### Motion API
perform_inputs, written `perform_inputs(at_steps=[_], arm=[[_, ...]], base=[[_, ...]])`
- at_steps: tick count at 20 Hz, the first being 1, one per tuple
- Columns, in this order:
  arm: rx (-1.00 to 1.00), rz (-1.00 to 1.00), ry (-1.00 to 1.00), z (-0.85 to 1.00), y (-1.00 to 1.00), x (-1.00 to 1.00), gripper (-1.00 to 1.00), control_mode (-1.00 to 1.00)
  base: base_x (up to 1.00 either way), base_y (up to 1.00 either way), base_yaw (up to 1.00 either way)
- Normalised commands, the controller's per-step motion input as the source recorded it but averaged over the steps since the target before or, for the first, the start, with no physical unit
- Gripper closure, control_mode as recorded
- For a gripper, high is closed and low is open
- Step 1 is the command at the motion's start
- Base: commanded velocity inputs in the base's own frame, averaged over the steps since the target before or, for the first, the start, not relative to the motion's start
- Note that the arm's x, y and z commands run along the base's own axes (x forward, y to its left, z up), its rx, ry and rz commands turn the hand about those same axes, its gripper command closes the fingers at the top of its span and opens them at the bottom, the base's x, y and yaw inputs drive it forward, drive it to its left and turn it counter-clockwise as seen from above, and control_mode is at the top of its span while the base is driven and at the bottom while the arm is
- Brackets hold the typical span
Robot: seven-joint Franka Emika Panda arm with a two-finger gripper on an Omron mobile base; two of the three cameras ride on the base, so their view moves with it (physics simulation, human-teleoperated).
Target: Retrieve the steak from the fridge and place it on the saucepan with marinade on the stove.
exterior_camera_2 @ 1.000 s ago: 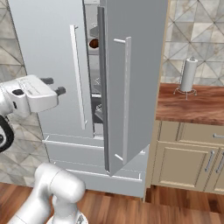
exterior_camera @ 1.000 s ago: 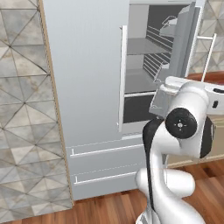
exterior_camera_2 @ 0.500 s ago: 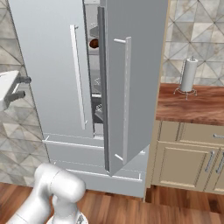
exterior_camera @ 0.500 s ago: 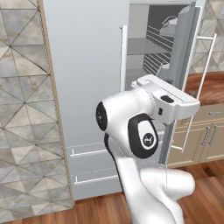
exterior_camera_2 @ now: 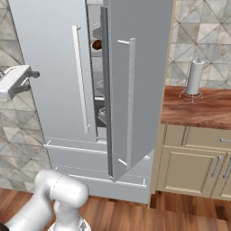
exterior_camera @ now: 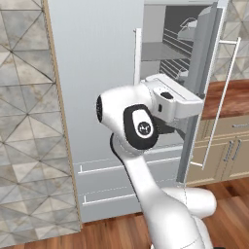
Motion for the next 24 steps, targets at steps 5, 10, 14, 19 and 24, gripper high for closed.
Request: perform_inputs(at_steps=[5,10,14,19,24], arm=[[0.00,-0.10,0.00,-0.01,-0.20,0.74,-1.00,-1.00],[0.04,-0.01,0.00,-0.09,-0.21,0.59,-1.00,-1.00],[0.07,0.00,0.00,-0.08,-0.15,0.53,-1.00,-1.00],[0.06,0.00,0.00,-0.07,-0.13,0.56,-1.00,-1.00],[0.06,0.00,0.00,-0.03,-0.16,0.54,-1.00,-1.00]], base=[[0.00,0.00,0.00],[0.00,0.00,0.00],[0.00,0.00,0.00],[0.00,0.00,0.00],[0.00,0.00,0.00]])
